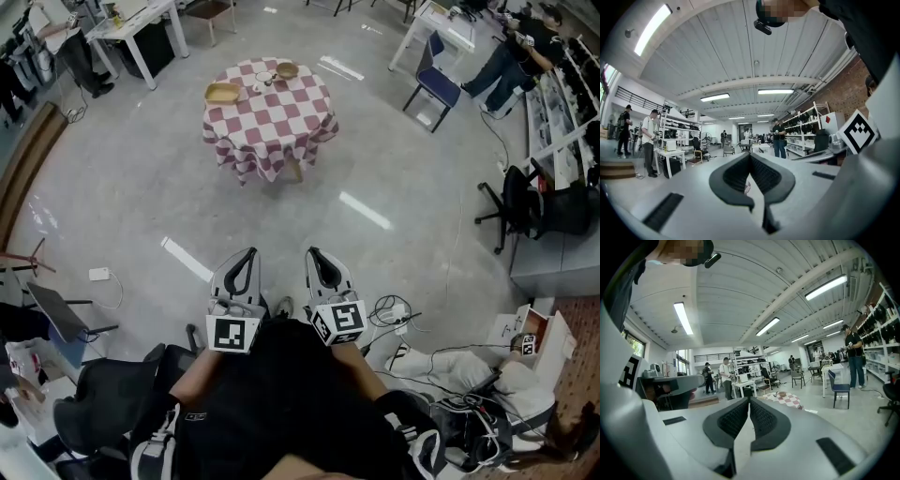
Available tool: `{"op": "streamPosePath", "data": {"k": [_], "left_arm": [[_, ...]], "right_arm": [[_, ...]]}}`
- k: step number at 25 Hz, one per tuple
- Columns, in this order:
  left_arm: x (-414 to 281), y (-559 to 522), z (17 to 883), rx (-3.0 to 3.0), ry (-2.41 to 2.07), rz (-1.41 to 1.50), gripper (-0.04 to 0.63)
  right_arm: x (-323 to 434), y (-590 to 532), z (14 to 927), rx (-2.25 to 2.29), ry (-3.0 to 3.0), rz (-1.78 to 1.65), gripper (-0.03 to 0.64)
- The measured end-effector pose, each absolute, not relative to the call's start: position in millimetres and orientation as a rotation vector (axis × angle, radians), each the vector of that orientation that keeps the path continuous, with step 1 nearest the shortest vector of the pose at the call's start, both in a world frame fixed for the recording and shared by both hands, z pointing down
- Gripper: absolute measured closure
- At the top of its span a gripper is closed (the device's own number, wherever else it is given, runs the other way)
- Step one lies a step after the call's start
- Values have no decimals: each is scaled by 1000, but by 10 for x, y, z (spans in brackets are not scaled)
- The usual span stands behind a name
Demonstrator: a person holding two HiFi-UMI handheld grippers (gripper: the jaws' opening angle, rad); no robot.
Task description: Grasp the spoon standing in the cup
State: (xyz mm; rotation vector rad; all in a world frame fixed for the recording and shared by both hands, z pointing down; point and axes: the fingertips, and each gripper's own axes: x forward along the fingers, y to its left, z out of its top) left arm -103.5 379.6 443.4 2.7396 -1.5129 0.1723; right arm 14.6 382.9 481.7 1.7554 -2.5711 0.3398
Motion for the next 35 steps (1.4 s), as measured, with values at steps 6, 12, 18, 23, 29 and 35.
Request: {"op": "streamPosePath", "data": {"k": [6, 12, 18, 23, 29, 35], "left_arm": [[-1015, 3699, 4594, 2702, -1553, 232, 588], [-845, 3276, 4729, 2688, -1527, 202, 588], [-659, 2547, 4840, 2674, -1461, 204, 588], [-614, 1683, 4801, 2681, -1438, 191, 588], [-642, 646, 4734, 2686, -1432, 141, 588], [-769, -4, 4764, 2698, -1478, 172, 588]], "right_arm": [[327, 3726, 4944, 1765, -2565, 381, 582], [417, 3346, 5106, 1750, -2537, 410, 581], [512, 2623, 5097, 1739, -2505, 377, 583], [548, 1787, 4977, 1746, -2477, 343, 583], [527, 780, 4846, 1740, -2459, 315, 582], [415, 137, 4809, 1735, -2478, 319, 581]]}}
